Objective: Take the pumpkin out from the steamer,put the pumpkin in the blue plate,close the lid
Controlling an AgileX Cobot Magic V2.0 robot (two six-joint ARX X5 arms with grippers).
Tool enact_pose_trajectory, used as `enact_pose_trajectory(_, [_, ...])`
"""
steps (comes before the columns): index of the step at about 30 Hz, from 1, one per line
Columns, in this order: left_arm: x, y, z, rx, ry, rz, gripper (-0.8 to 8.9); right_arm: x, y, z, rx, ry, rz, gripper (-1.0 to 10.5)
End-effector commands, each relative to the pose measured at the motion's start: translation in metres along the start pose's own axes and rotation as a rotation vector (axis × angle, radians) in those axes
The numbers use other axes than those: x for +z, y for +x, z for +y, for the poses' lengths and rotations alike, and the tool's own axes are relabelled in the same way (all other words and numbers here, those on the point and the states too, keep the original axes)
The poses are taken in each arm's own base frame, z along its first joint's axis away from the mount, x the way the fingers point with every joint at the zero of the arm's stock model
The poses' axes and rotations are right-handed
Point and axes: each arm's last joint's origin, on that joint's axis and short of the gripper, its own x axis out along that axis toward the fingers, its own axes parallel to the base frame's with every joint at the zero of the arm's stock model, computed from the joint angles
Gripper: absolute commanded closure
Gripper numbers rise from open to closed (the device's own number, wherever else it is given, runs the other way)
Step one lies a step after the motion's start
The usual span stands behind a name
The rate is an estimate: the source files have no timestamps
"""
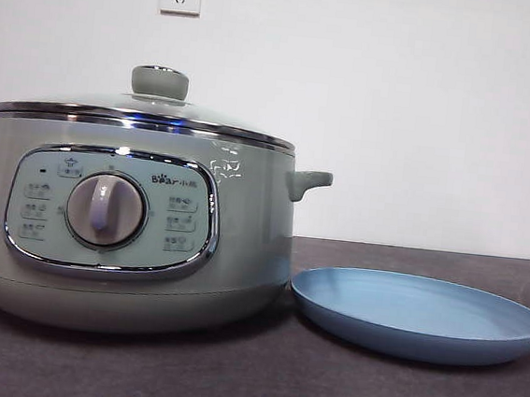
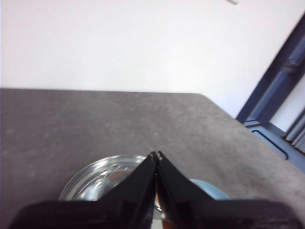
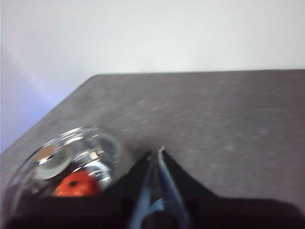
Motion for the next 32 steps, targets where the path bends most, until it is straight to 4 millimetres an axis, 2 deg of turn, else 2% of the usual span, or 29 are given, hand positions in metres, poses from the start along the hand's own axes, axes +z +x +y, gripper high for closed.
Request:
enact_pose_trajectory(1, [0.002, 0.0, -0.004, -0.026, 0.022, 0.001, 5.9, 0.004, 0.005, -0.002, 0.028, -0.01, 0.014, 6.4])
enact_pose_trajectory(3, [0.002, 0.001, -0.006, -0.024, 0.02, 0.0, 3.68, 0.003, 0.009, -0.004, 0.025, -0.002, 0.027, 4.7])
enact_pose_trajectory(4, [0.002, 0.002, -0.007, -0.027, 0.021, 0.002, 3.33, 0.003, 0.01, -0.005, 0.024, 0.003, 0.034, 4.3])
enact_pose_trajectory(11, [-0.002, 0.008, -0.012, 0.019, 0.01, 0.025, 3.38, 0.0, 0.011, -0.006, 0.022, 0.023, 0.058, 4.1])
enact_pose_trajectory(15, [-0.001, 0.021, -0.014, 0.034, 0.01, 0.095, 3.38, 0.0, 0.011, -0.006, 0.023, 0.027, 0.059, 4.1])
enact_pose_trajectory(25, [0.005, 0.078, -0.03, 0.123, 0.165, 0.37, 3.38, -0.002, 0.012, -0.004, 0.027, 0.037, 0.082, 4.1])
enact_pose_trajectory(32, [-0.016, 0.119, -0.043, 0.089, 0.217, 0.492, 3.38, -0.005, 0.011, -0.004, 0.025, 0.051, 0.105, 4.1])
